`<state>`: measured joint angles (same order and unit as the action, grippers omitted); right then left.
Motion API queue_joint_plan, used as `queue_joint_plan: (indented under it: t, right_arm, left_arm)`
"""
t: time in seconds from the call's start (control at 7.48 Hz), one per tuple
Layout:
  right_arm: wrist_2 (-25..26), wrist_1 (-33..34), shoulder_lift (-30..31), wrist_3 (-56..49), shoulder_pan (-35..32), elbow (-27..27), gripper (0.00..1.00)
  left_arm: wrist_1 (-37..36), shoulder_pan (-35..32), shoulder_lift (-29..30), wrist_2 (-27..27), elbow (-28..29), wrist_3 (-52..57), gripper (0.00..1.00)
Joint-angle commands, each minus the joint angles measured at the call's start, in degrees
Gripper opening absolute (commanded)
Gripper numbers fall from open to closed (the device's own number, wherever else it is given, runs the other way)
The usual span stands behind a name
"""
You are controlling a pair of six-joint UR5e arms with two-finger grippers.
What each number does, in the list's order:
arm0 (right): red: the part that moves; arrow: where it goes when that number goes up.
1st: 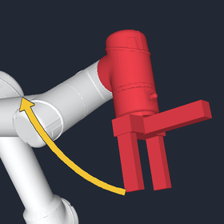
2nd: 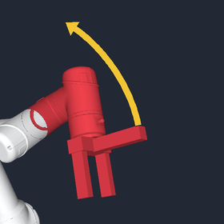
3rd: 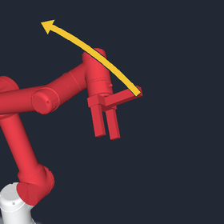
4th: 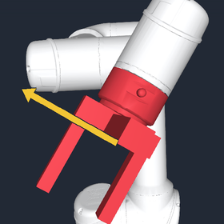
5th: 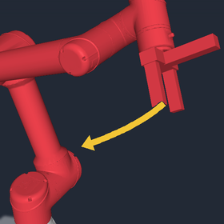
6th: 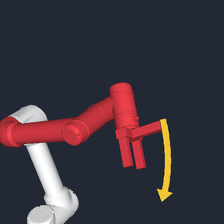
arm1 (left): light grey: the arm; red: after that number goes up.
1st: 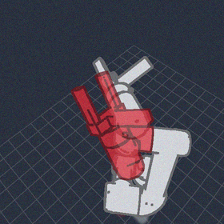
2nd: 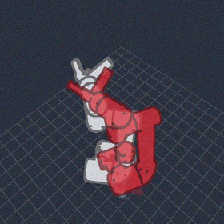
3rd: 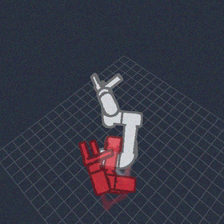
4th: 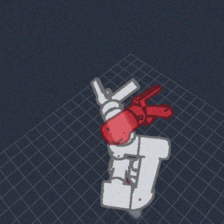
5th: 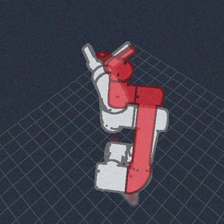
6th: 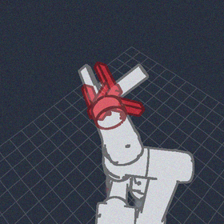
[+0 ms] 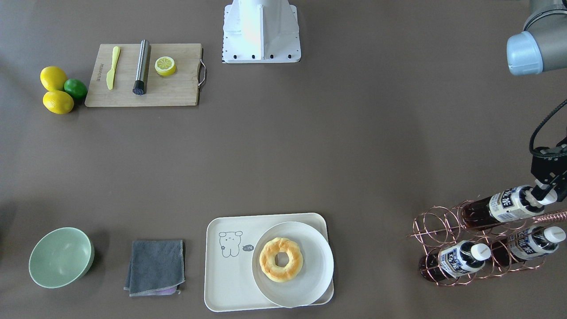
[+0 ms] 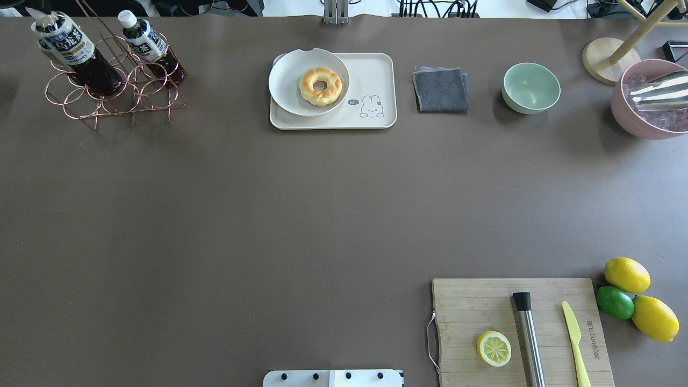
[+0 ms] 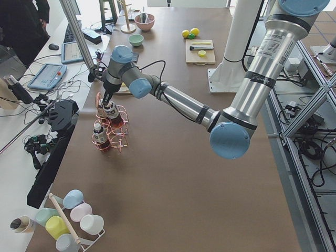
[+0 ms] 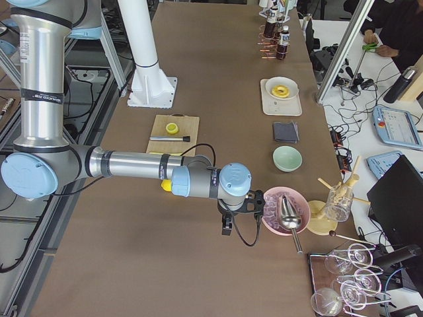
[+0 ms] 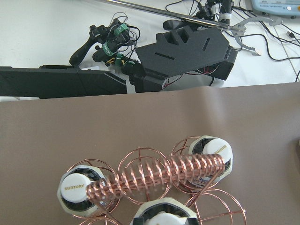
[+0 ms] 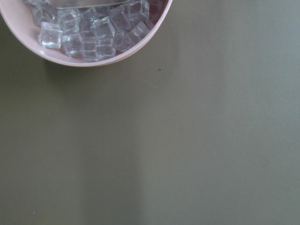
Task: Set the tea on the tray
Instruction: 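Lift the tea bottle out of the rack with the left gripper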
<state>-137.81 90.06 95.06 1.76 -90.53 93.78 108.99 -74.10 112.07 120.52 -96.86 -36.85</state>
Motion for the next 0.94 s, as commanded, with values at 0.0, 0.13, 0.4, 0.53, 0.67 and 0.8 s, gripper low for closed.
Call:
queue_joint_plan:
  t: [0.0, 0.13, 0.4, 0.53, 0.67, 0.8]
  right_arm:
    - [0.00, -0.06, -0.31, 0.00, 0.00, 0.00, 1.00]
    - [-0.09, -0.06, -0.31, 0.00, 0.00, 0.09, 1.00]
    - [0.00, -0.06, -0.40, 0.00, 0.00, 0.00, 1.00]
    - [-0.09, -0.06, -0.40, 0.00, 0.00, 0.09, 1.00]
    - [-0.09, -0.06, -0.14, 0.00, 0.00, 0.26, 1.00]
    - [0.00, -0.06, -0.14, 0.00, 0.00, 0.35, 1.00]
  left_arm:
    - [-12.17, -3.94, 0.16, 1.37, -9.45, 4.93, 0.00]
    - [-15.97, -4.12, 0.08, 1.38, -13.49, 5.03, 0.00]
    - [-20.82, -3.69, -0.45, 1.30, -21.14, 4.25, 0.00]
    - [-24.93, -2.03, -0.28, 1.21, -24.84, 2.42, 0.00]
    - [-26.97, 2.60, 0.16, -0.27, -27.31, -2.39, 0.00]
    - [-27.17, 8.65, 2.69, -4.11, -27.77, -9.57, 0.00]
